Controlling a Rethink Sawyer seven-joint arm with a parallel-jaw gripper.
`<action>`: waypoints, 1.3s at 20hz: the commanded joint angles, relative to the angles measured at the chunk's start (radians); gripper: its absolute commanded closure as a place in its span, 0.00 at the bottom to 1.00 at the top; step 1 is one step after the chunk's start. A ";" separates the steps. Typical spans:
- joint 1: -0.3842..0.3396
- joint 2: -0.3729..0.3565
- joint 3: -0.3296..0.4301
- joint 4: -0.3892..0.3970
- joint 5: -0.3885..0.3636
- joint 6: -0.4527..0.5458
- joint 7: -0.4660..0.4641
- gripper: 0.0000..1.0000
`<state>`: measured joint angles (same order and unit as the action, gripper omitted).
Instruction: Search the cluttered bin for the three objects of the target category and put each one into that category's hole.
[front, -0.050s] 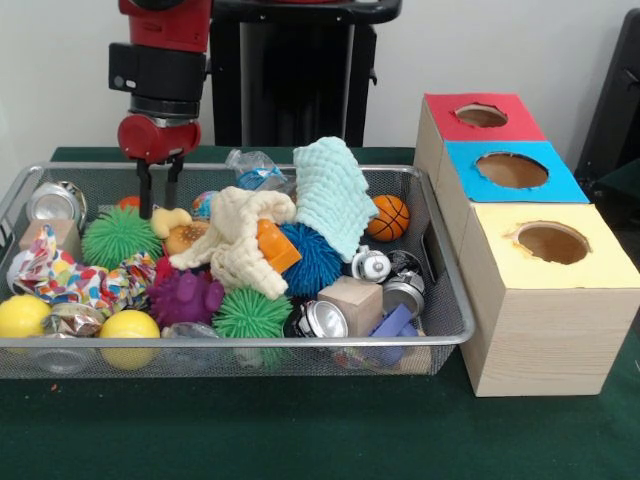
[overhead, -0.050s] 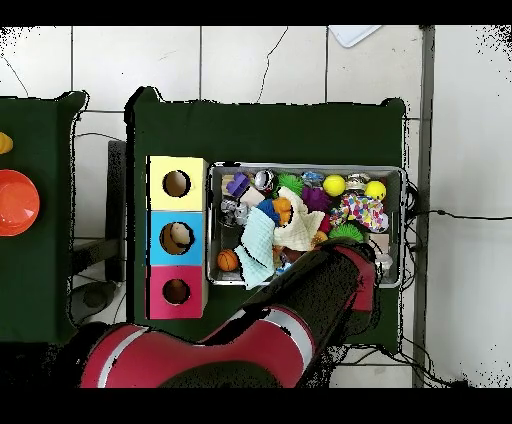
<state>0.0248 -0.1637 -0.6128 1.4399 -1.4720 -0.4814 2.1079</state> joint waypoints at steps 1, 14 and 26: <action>-0.009 0.067 0.186 -0.057 -0.016 0.009 0.297 0.00; 0.000 0.069 0.200 -0.046 -0.029 -0.028 0.340 0.00; -0.033 0.050 0.230 -0.035 -0.014 -0.078 0.299 0.00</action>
<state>0.0190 -0.1411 -0.5966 1.4398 -1.4884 -0.4813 2.1475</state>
